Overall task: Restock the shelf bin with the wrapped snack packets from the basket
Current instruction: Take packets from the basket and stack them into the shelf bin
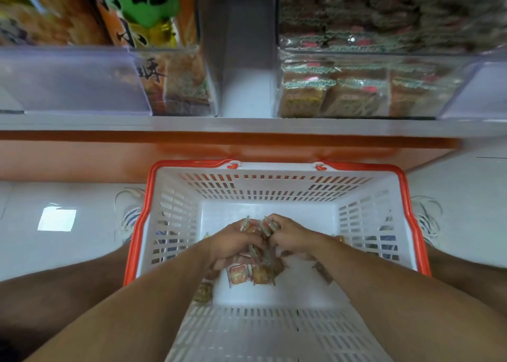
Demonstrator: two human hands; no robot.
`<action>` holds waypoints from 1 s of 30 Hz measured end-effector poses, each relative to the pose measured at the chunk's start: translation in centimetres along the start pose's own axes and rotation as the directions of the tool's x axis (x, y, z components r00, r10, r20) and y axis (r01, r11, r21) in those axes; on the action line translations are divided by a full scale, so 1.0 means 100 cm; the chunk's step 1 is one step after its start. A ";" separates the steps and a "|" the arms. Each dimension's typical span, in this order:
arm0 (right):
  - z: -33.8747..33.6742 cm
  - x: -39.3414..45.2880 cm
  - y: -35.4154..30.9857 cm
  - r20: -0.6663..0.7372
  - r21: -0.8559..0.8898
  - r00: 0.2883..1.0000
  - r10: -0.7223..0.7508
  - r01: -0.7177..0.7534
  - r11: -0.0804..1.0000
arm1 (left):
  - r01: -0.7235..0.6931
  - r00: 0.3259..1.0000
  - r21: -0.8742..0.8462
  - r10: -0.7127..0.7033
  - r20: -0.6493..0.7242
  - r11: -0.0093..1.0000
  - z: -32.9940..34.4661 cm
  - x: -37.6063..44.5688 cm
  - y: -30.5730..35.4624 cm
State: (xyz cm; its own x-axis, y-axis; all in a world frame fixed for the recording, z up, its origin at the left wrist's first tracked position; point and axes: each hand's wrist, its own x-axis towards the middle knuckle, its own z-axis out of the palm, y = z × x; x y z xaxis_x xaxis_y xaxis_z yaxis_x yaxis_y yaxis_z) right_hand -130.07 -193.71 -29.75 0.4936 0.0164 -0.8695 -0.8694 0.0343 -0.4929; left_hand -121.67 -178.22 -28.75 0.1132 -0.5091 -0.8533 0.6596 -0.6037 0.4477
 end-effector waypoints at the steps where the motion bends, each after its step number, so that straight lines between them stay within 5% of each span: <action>1: -0.002 -0.007 -0.004 0.010 0.007 1.000 0.012 -0.012 1.000 | 0.014 0.999 -0.037 -0.013 0.032 0.999 0.001 -0.005 0.004; 5: -0.010 -0.044 -0.022 0.076 0.195 0.997 0.009 -0.024 0.980 | 0.061 0.989 -0.122 -0.044 0.143 0.991 0.007 -0.035 0.029; 11: -0.020 -0.138 -0.082 0.071 0.200 0.983 -0.169 0.152 0.968 | -0.005 0.958 -0.134 0.043 0.282 0.991 0.027 -0.110 0.096; 18: -0.028 -0.263 -0.140 -0.063 0.341 0.893 -0.445 0.439 0.831 | -0.397 0.878 -0.093 0.407 0.253 0.913 0.080 -0.219 0.162; 22: -0.029 -0.314 -0.160 0.029 0.620 0.836 -0.548 0.415 0.666 | -0.588 0.765 -0.210 0.621 0.171 0.781 0.097 -0.268 0.186; 26: -0.017 -0.331 -0.167 0.160 0.766 0.707 -0.689 0.352 0.538 | -0.671 0.659 -0.327 0.737 0.149 0.665 0.112 -0.293 0.199; 30: -0.021 -0.331 -0.178 -0.005 0.721 0.737 -0.676 0.471 0.508 | -0.674 0.628 -0.461 0.777 0.054 0.577 0.113 -0.292 0.216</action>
State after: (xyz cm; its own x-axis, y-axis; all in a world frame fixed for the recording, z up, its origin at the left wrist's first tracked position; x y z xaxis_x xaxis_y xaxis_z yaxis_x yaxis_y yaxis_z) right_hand -130.94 -197.01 7.73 0.9514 -0.0163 -0.3074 -0.1931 0.7461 -0.6373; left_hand -119.11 -183.35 8.82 0.5430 -0.8217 -0.1735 0.6471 0.2777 0.7100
